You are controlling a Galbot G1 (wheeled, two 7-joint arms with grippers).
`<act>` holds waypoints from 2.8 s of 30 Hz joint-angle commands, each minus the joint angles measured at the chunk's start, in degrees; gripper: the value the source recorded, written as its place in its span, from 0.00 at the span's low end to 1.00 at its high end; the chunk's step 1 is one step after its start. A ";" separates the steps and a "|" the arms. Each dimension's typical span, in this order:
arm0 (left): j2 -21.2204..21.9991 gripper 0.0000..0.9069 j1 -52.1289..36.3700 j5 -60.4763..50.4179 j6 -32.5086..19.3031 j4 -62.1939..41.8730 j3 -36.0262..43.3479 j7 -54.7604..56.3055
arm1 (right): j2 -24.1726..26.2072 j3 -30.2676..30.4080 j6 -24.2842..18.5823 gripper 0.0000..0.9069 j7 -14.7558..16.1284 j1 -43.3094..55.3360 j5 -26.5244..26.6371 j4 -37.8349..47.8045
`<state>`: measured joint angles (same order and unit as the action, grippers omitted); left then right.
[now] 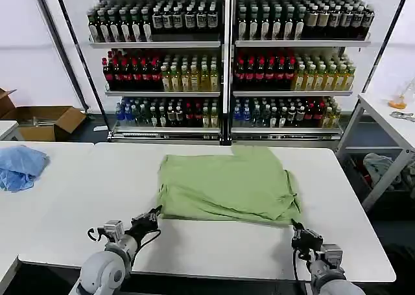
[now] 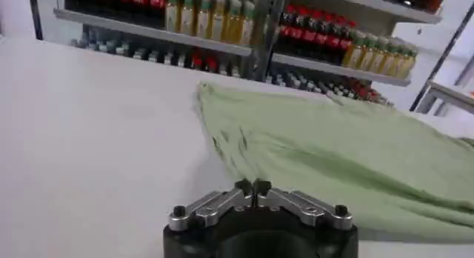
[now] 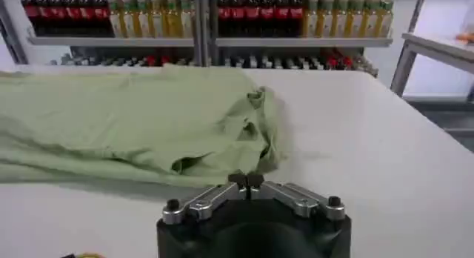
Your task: Fold and organize the clothes.
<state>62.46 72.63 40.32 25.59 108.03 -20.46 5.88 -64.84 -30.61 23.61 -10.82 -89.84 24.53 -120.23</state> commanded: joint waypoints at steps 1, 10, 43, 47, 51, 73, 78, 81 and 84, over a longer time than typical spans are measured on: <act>-3.46 0.06 9.00 0.98 0.50 7.59 -1.62 -0.67 | 0.31 -3.41 -0.05 0.00 0.13 -10.48 -0.99 -7.37; -6.14 0.04 15.81 -0.61 1.79 10.80 -4.79 -2.21 | 0.67 -5.94 1.45 0.00 -0.22 -16.56 -1.95 -10.93; -5.10 1.00 10.20 -5.75 -2.60 11.21 -6.86 5.70 | 2.05 -3.73 -1.88 1.00 -3.48 -3.02 -3.35 -10.62; -4.37 1.00 2.80 -4.91 -1.83 5.90 -4.55 5.66 | 4.05 -0.29 0.29 1.00 -4.67 6.27 0.58 -5.28; -2.93 1.00 -5.17 -4.89 -0.47 0.52 -1.55 5.59 | 5.61 5.73 3.37 1.00 -6.93 18.17 5.89 2.11; 0.06 1.00 -29.62 -5.18 4.78 -23.22 12.84 5.78 | 1.99 24.26 8.89 1.00 -8.21 54.41 14.84 36.46; 1.36 1.00 -31.70 -5.39 4.84 -26.10 13.95 5.74 | -0.32 26.51 8.77 1.00 -6.94 59.23 14.58 43.01; 2.02 1.00 -32.82 -5.35 4.75 -27.81 14.41 5.69 | -1.72 27.54 8.46 1.00 -6.32 61.24 14.30 46.69; 2.49 1.00 -33.88 -5.33 4.33 -29.18 14.86 5.57 | -2.93 28.06 7.90 1.00 -5.72 62.60 13.53 49.94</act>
<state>63.60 45.29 35.01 29.85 86.44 -8.34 11.39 -64.81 -6.48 31.36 -17.26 -36.74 37.49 -83.34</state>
